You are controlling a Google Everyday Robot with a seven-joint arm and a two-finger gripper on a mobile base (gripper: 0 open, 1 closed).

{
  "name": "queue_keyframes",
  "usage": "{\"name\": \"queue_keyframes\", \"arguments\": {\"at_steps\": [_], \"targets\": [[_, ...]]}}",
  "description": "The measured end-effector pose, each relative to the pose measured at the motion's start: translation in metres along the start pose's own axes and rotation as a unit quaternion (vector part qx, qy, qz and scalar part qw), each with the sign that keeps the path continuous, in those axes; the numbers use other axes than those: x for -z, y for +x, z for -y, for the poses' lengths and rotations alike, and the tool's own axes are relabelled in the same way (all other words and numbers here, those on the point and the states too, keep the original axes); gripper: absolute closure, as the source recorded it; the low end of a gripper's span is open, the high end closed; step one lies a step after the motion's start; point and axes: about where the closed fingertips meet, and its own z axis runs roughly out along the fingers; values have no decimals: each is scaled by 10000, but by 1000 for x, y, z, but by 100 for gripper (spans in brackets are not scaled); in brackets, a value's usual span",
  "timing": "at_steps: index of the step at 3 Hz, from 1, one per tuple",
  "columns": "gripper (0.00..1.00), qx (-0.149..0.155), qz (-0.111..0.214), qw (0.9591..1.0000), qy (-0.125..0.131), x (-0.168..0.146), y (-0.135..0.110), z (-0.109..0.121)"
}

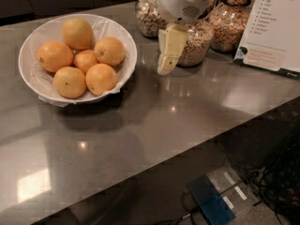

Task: Pick orange from white bowl

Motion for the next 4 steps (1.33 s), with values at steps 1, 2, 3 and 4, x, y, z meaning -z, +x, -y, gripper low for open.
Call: {"name": "queue_keyframes", "arguments": {"at_steps": [1, 2, 3, 4], "targets": [[0, 175, 334, 9992, 110, -22, -16, 31], [0, 156, 714, 9972, 169, -53, -26, 63], [0, 155, 716, 9972, 169, -53, -27, 63], [0, 78, 853, 9961, 204, -62, -29, 66]]}}
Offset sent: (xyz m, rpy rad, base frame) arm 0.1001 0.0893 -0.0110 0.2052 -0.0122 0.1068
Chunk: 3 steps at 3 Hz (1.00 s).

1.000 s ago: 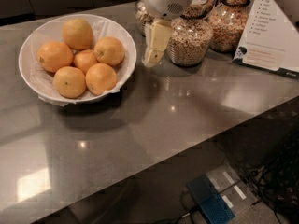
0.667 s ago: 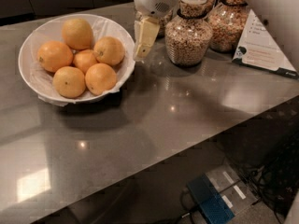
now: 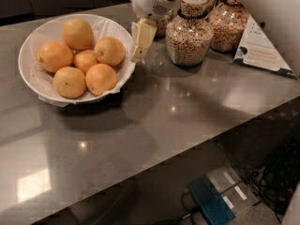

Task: Pick orange from white bowl

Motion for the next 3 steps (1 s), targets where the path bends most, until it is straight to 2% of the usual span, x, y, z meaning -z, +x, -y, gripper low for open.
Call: {"name": "queue_keyframes", "arguments": {"at_steps": [1, 2, 3], "targets": [[0, -292, 468, 9985, 35, -28, -10, 9], [0, -799, 1112, 9906, 56, -49, -16, 16], [0, -1193, 1650, 9790, 120, -52, -20, 25]]}}
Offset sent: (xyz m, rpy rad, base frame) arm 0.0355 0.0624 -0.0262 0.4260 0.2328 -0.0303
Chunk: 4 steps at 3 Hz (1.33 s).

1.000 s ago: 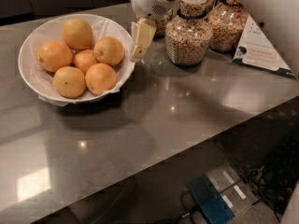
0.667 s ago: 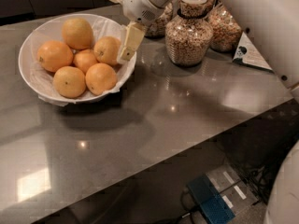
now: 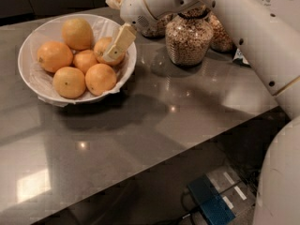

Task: Pick orange from white bowl

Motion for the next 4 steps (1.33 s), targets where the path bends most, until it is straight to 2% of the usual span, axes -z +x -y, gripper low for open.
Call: {"name": "queue_keyframes", "arguments": {"at_steps": [1, 2, 3, 4], "targets": [[0, -249, 212, 9992, 224, 16, -6, 13], [0, -538, 172, 9962, 670, 30, -19, 23], [0, -538, 172, 9962, 670, 30, -19, 23], [0, -510, 99, 9969, 586, 17, -18, 28]]}}
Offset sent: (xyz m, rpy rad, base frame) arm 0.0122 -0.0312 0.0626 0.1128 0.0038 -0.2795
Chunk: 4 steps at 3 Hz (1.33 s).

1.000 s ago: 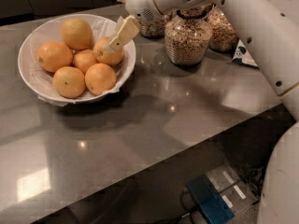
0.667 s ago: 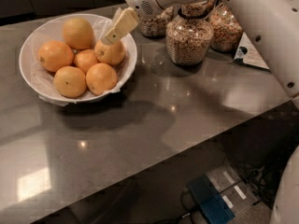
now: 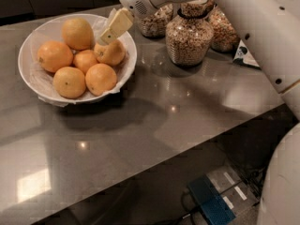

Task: Pick orange from white bowl

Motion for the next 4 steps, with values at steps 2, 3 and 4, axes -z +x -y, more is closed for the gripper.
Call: {"name": "queue_keyframes", "arguments": {"at_steps": [2, 3, 4], "targets": [[0, 518, -405, 9958, -640, -55, -17, 3], [0, 650, -503, 9927, -877, -73, -25, -1], [7, 650, -503, 9927, -878, -73, -25, -1]]}}
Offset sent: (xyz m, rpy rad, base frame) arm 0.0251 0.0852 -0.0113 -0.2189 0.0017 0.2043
